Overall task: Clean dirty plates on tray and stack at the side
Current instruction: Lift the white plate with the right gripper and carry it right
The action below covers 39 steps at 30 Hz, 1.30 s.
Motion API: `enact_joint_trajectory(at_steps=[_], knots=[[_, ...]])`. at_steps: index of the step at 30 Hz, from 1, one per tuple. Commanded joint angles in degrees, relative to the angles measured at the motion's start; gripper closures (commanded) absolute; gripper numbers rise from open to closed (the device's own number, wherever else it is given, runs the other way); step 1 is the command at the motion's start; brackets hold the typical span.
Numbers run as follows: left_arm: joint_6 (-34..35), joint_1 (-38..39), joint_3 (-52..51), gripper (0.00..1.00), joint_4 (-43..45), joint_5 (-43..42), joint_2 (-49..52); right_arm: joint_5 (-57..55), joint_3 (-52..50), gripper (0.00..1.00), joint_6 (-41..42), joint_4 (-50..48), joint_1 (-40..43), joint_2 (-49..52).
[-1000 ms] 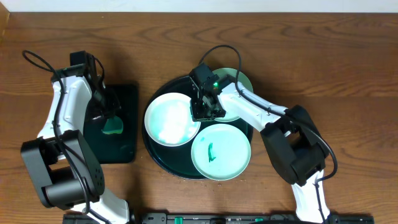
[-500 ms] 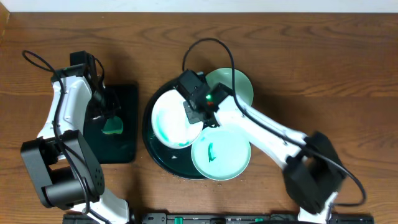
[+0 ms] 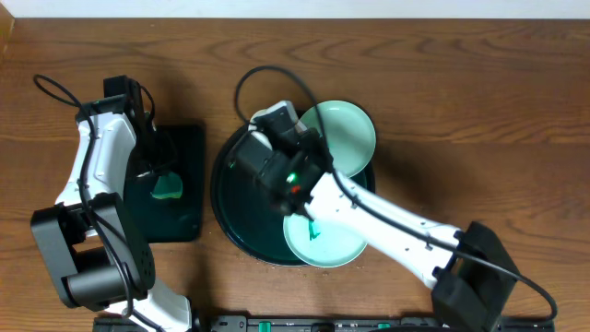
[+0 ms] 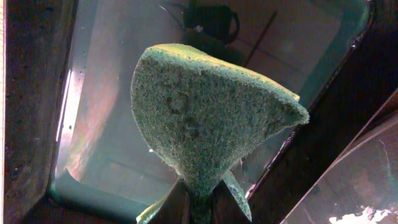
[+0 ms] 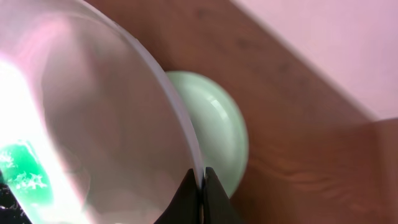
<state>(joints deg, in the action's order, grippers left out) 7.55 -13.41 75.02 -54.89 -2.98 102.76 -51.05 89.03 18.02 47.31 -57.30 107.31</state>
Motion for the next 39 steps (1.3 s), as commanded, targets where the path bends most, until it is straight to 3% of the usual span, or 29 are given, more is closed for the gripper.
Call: enact_joint_trajectory(at_steps=[1,33,39], knots=[[0.7,-0.3,0.0,0.93,-0.1,0.7,0.2,-12.4,0.2,0.99,-2.4,-0.1,-2.4,-2.1],[0.7,-0.3,0.0,0.93,-0.2,0.7,0.2,-16.5,0.2,0.99,-5.7,-0.3,-2.7,-3.2],[0.7,-0.3,0.0,0.93,-0.1,0.7,0.2,-10.3,0.2,0.99,-5.7,-2.1,-2.2,-4.3]])
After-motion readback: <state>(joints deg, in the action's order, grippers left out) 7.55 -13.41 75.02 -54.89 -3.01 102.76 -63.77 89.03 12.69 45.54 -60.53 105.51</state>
